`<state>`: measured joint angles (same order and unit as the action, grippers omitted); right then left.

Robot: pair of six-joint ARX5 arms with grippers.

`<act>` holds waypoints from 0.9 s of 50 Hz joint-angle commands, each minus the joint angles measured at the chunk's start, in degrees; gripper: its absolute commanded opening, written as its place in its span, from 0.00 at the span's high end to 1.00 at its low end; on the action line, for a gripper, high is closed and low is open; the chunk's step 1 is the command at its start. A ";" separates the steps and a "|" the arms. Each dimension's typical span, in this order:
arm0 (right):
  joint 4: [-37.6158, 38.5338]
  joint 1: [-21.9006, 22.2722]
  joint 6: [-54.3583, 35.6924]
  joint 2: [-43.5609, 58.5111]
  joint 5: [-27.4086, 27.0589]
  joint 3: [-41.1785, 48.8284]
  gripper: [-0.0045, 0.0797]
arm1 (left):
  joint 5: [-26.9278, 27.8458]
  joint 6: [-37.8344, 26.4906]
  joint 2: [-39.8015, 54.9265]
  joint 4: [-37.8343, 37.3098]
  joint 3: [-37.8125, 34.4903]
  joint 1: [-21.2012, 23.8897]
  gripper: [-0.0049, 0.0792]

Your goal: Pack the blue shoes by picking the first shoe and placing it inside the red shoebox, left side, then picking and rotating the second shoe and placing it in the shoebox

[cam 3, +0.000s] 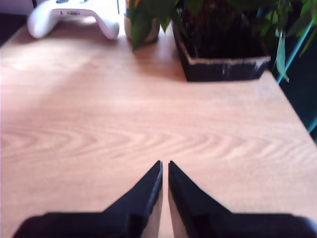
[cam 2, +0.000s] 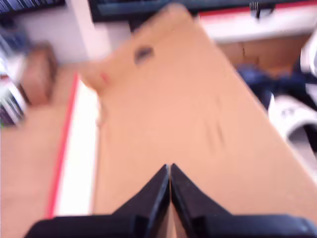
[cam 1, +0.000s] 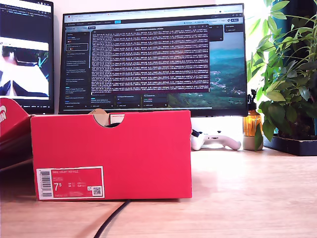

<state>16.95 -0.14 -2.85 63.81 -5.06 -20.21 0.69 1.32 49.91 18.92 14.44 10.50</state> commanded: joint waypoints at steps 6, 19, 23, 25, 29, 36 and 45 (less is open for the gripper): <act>3.61 -0.22 1.36 -0.24 0.07 2.56 0.96 | -2.86 -0.28 -2.78 0.85 -3.74 0.11 0.96; 7.04 -0.22 2.38 -0.24 0.24 5.51 0.96 | -5.75 -0.24 -12.81 -1.42 -7.89 0.15 0.96; 8.70 -0.22 3.06 -0.24 0.24 7.15 0.96 | -5.90 -0.24 -15.87 -4.61 -8.52 0.17 0.96; 10.08 -0.22 3.87 -0.26 0.26 8.11 0.96 | -6.19 -0.22 -17.31 -6.21 -8.70 0.15 0.96; 11.91 -0.26 4.48 -0.42 0.70 9.75 0.96 | -8.02 -0.20 -20.09 -9.07 -8.94 0.15 0.96; 16.22 -1.01 4.17 -0.87 0.68 13.05 0.96 | -9.79 -0.20 -25.73 -10.69 -11.17 0.11 0.96; 20.35 -0.98 2.73 -0.87 0.85 16.55 0.96 | -10.45 0.17 -32.98 -13.40 -14.43 0.11 0.96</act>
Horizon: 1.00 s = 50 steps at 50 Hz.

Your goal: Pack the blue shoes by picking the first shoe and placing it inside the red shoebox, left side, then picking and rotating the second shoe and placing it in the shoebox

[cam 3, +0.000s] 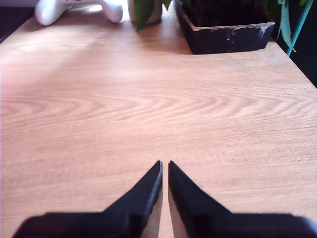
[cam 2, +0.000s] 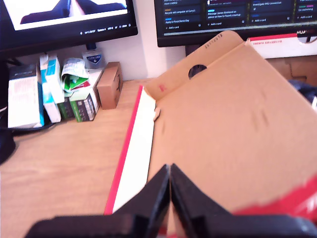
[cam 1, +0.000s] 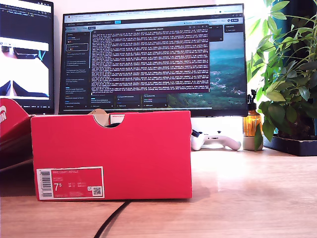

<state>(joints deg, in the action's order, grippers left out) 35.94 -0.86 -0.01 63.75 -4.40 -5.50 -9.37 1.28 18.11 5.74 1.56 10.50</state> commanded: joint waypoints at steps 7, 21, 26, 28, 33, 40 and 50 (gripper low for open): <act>6.49 -0.26 -0.28 -0.94 1.16 4.96 0.96 | -0.42 0.90 -7.04 -3.34 -2.75 0.15 0.96; 5.95 -0.26 -1.36 -6.27 1.53 5.29 0.96 | -1.75 1.20 -19.10 -13.42 -2.97 0.13 0.96; 4.11 -0.26 -1.53 -9.40 1.53 5.29 0.96 | -2.25 1.81 -18.75 -13.86 -2.97 0.07 0.96; 3.06 -0.24 -1.53 -11.04 1.49 5.29 0.96 | -2.29 1.81 -18.80 -13.97 -2.97 0.07 0.96; 1.14 -0.26 -1.55 -15.21 1.55 5.29 0.96 | -2.73 1.84 -18.80 -13.94 -2.97 0.00 0.96; -2.54 -0.26 -1.81 -21.40 1.53 5.29 0.96 | -2.97 1.84 -18.80 -13.90 -2.97 0.00 0.96; -8.90 -0.26 -1.81 -30.14 1.49 5.29 0.96 | -3.15 1.88 -18.80 -13.88 -2.97 0.00 0.96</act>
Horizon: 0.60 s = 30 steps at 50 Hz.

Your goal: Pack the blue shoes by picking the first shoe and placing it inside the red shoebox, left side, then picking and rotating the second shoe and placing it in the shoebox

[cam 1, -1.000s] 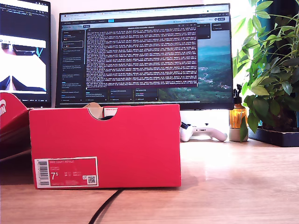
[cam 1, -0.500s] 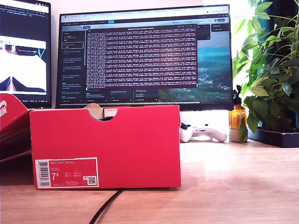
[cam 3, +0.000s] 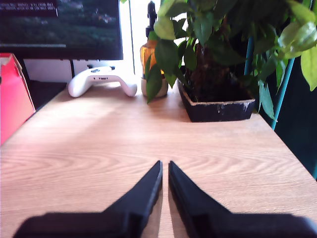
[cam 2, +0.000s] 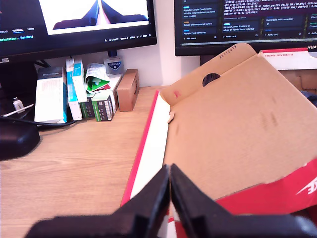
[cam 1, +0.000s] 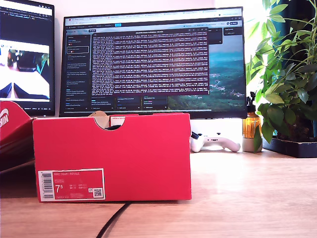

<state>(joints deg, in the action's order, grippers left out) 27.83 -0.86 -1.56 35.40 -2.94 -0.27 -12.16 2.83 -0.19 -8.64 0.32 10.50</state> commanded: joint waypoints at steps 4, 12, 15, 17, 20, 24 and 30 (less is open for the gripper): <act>-3.78 -0.26 -0.37 -5.29 0.02 0.07 0.96 | -0.35 0.39 -0.50 0.48 -1.73 0.00 0.96; -9.88 -0.26 -0.37 -12.63 0.00 0.04 0.96 | -0.37 0.42 -0.50 0.48 -1.73 0.00 0.96; -11.93 -0.26 -0.37 -15.43 -0.04 0.04 0.96 | -0.50 0.42 -0.50 0.48 -1.73 0.00 0.96; -13.51 -0.24 -0.37 -17.33 -0.31 0.04 0.96 | -0.85 0.42 -0.50 0.48 -1.73 0.00 0.96; -15.61 -0.24 -0.35 -19.96 -0.66 0.04 0.96 | -1.51 0.52 -0.50 0.48 -1.73 0.00 0.96; -18.25 -0.24 -0.35 -23.41 -0.70 0.04 0.96 | -1.88 0.85 -0.50 0.46 -1.73 0.00 0.96; -22.47 -0.24 -0.35 -29.03 -1.09 0.04 0.96 | -1.88 0.85 -0.50 0.48 -1.73 0.00 0.96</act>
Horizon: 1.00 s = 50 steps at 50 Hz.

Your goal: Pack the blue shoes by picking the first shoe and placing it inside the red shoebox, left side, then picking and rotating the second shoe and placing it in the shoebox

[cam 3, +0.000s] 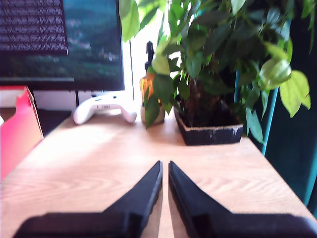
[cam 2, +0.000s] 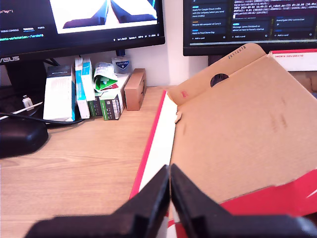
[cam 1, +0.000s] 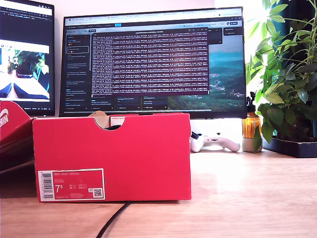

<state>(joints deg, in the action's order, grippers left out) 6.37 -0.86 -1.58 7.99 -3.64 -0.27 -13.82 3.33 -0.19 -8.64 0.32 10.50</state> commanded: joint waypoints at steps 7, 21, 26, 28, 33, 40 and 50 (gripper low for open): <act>-6.49 -0.26 0.07 -8.31 -1.38 0.02 0.96 | -0.24 0.35 -0.50 0.55 -1.73 0.00 0.96; -9.35 -0.24 2.32 -7.93 -1.22 -0.15 0.96 | -0.61 1.09 -0.50 0.66 -1.70 -0.02 0.96; -14.14 -0.24 5.25 -7.93 -1.16 -0.15 0.96 | -0.17 2.32 -0.50 -0.90 -1.70 0.04 0.96; -16.39 -0.24 5.25 -7.93 -1.18 -0.15 0.96 | -0.17 2.32 -0.50 -1.66 -1.70 0.04 0.96; -16.22 -0.24 5.22 -7.89 -1.38 -0.20 0.96 | -0.20 2.32 -0.50 -2.73 -1.70 0.04 0.96; -16.22 -0.24 5.22 -7.89 -1.36 -0.20 0.96 | -0.17 2.32 -0.50 -2.73 -1.70 0.04 0.96; -16.17 -0.24 5.22 -7.89 -1.36 -0.20 0.96 | -0.20 2.32 -0.50 -2.71 -1.70 0.04 0.96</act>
<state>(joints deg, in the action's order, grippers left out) -10.33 -0.86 3.22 0.45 -4.99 -0.51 -14.00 5.48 -0.19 -10.33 0.32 10.48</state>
